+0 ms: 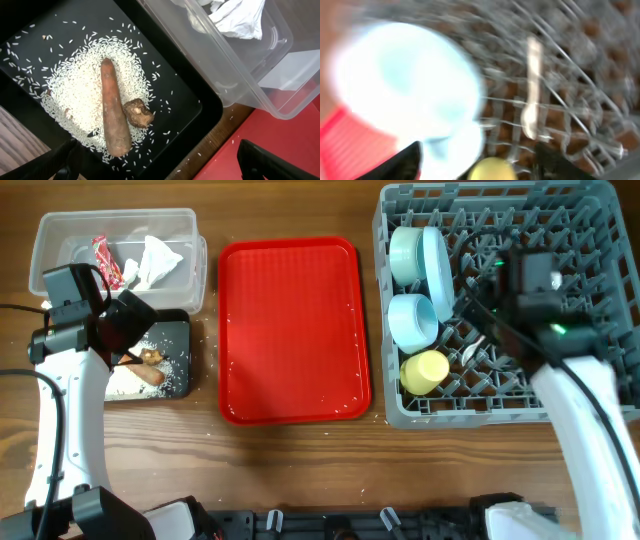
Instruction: Sort waste into correct bins and load items into the dishwasher rack
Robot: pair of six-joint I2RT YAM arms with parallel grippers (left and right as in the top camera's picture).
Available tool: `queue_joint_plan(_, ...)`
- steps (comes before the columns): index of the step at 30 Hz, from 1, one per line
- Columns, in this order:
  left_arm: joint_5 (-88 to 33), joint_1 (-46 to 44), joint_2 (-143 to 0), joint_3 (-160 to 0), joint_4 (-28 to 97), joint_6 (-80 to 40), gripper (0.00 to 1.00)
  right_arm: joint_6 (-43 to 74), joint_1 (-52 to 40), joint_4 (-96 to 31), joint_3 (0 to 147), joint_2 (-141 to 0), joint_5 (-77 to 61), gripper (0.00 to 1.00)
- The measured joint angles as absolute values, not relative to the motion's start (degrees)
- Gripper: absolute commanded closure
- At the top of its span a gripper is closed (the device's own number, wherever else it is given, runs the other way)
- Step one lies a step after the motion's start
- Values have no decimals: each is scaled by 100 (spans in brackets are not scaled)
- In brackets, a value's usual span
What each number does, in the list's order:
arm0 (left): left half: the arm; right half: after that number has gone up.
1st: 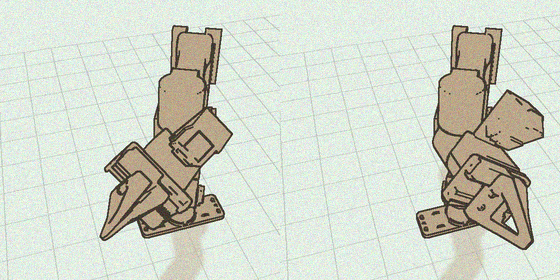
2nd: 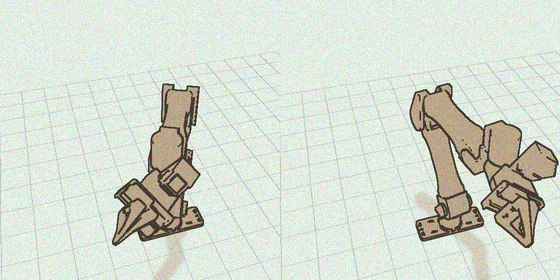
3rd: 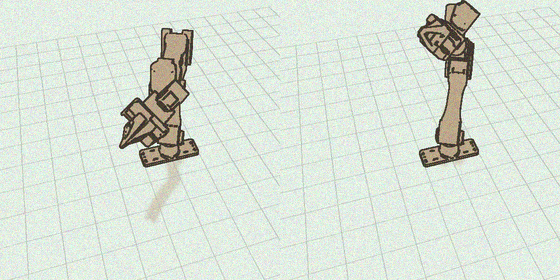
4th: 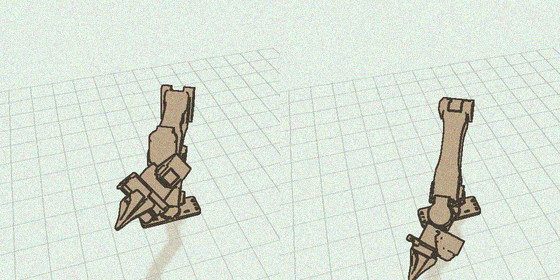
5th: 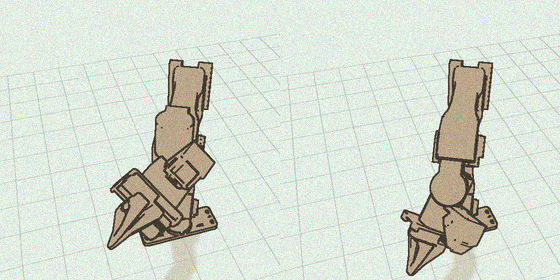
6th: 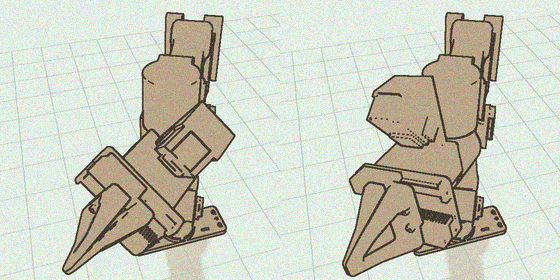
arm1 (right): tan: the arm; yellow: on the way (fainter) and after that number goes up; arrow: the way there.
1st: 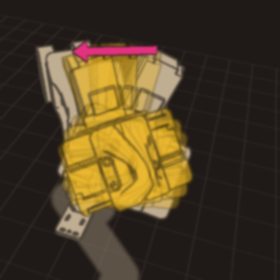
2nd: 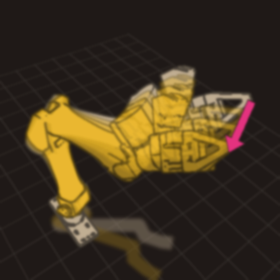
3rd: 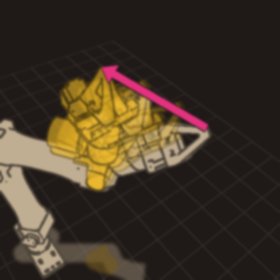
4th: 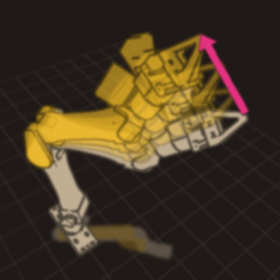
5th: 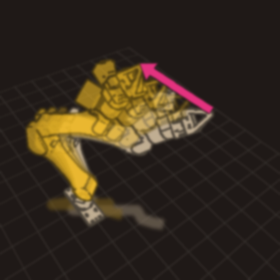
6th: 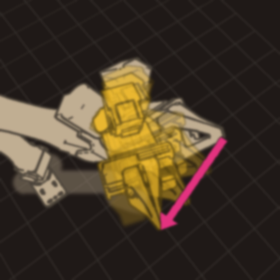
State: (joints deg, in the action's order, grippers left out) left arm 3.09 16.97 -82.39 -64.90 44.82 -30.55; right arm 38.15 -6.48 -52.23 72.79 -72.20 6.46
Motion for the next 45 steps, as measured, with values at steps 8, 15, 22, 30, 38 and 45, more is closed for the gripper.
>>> queue_joint_plan(8,309,1697,-8239,-6490,4482,-3055,0,2668,-648,-5629,7765,-4989,-764,0)
queue_joint_plan(15,309,1697,-8239,-6490,4480,-3055,0,2244,-648,-6038,7708,-4379,-395,0)
queue_joint_plan(22,311,1697,-8239,-6490,4482,-3055,0,711,-646,-4167,5776,-3948,-252,0)
queue_joint_plan(30,307,1697,-8239,-6490,4484,-3055,0,266,-370,-1135,1898,-1994,-897,0)
queue_joint_plan(38,309,1697,-8239,-6490,4482,-3055,0,224,-139,-591,320,-497,-1181,0)
queue_joint_plan(45,309,1697,-8237,-6490,4477,-3055,0,222,-139,30,196,-148,-1188,0)
